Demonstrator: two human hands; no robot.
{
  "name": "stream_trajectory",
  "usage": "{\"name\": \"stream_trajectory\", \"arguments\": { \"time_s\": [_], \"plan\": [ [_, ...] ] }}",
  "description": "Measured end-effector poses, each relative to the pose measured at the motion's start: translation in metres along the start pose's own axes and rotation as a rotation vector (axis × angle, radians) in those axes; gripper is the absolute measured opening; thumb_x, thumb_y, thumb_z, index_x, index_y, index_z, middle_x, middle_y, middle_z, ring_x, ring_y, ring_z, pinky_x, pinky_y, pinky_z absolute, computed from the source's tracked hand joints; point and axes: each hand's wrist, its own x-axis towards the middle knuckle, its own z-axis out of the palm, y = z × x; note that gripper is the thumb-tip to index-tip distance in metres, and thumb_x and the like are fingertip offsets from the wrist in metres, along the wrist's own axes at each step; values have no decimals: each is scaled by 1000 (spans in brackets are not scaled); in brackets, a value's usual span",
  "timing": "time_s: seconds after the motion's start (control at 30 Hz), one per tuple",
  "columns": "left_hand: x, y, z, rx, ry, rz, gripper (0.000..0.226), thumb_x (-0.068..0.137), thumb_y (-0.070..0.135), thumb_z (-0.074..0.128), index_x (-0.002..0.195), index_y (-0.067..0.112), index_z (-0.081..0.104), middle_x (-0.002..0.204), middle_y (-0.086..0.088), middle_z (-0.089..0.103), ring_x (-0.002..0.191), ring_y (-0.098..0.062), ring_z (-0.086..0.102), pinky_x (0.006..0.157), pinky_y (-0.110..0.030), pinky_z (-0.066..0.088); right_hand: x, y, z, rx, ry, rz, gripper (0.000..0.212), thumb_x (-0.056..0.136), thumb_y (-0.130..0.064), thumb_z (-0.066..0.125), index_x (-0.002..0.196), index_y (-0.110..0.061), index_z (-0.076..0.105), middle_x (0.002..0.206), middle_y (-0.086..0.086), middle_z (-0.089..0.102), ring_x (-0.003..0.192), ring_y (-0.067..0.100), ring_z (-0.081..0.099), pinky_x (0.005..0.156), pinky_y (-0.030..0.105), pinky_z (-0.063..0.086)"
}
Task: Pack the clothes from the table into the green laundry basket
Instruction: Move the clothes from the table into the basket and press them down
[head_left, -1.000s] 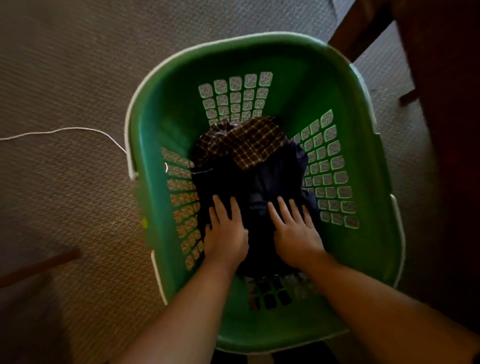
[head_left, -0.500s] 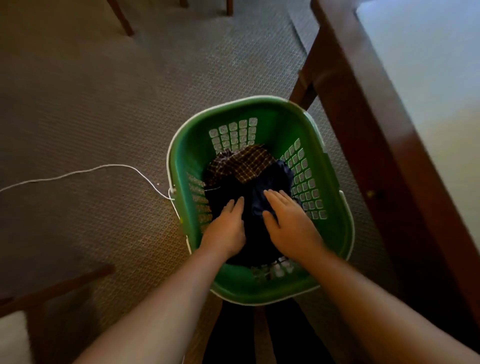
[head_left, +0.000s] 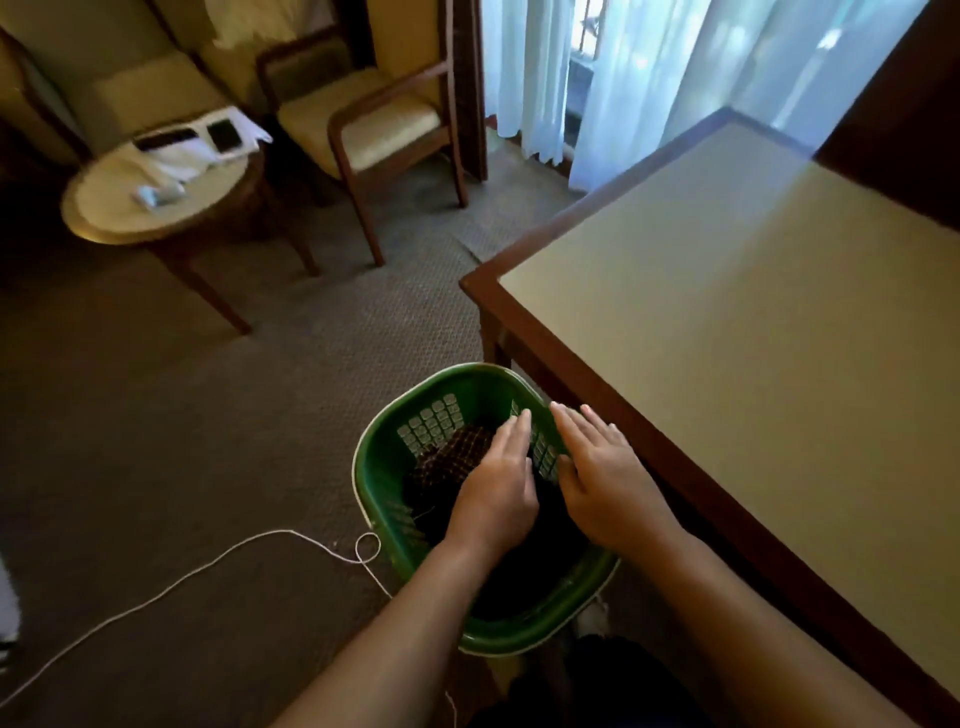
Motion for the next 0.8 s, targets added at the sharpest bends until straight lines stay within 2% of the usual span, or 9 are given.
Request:
{"name": "stream_trajectory", "arguments": {
  "time_s": [0.17, 0.33, 0.47, 0.57, 0.67, 0.8],
  "plan": [
    [4, 48, -17, 34, -9, 160, 64, 106, 11, 42, 164, 20, 17, 170, -4, 22, 157, -14, 20, 119, -20, 20, -34, 2, -40, 11, 170, 41, 60, 104, -21, 41, 160, -22, 18, 166, -3, 24, 155, 15, 11, 127, 42, 14],
    [16, 97, -14, 48, -47, 315, 64, 107, 11, 42, 164, 22, 16, 170, -4, 23, 156, -12, 19, 119, -19, 19, -64, 18, -66, 3, 281, 142, 64, 103, -25, 43, 161, -21, 17, 165, -1, 26, 155, 16, 17, 126, 38, 14],
    [28, 142, 3, 69, -94, 443, 64, 108, 12, 42, 164, 23, 13, 170, -2, 21, 155, -11, 21, 114, -16, 19, -92, 34, -92, 9, 380, 232, 63, 102, -26, 45, 160, -21, 21, 164, 0, 30, 153, 17, 21, 126, 38, 15],
    [35, 182, 25, 95, -161, 536, 66, 107, 10, 41, 165, 23, 12, 171, -2, 20, 156, -13, 21, 109, -17, 25, -112, 57, -111, -39, 439, 315, 61, 102, -27, 44, 160, -19, 24, 163, 2, 33, 152, 17, 25, 126, 38, 16],
    [39, 222, 48, 99, -218, 622, 65, 107, 10, 41, 165, 21, 14, 170, -4, 21, 155, -17, 25, 111, -22, 32, -136, 83, -128, -45, 495, 409, 59, 103, -29, 42, 159, -18, 26, 161, 3, 37, 150, 18, 30, 125, 38, 19],
    [41, 273, 82, 80, -274, 709, 60, 107, 13, 40, 164, 19, 20, 169, -6, 26, 153, -22, 32, 118, -35, 39, -173, 114, -154, -19, 601, 509, 57, 103, -27, 44, 157, -15, 32, 156, 7, 44, 146, 21, 36, 123, 39, 25]
  ]
}}
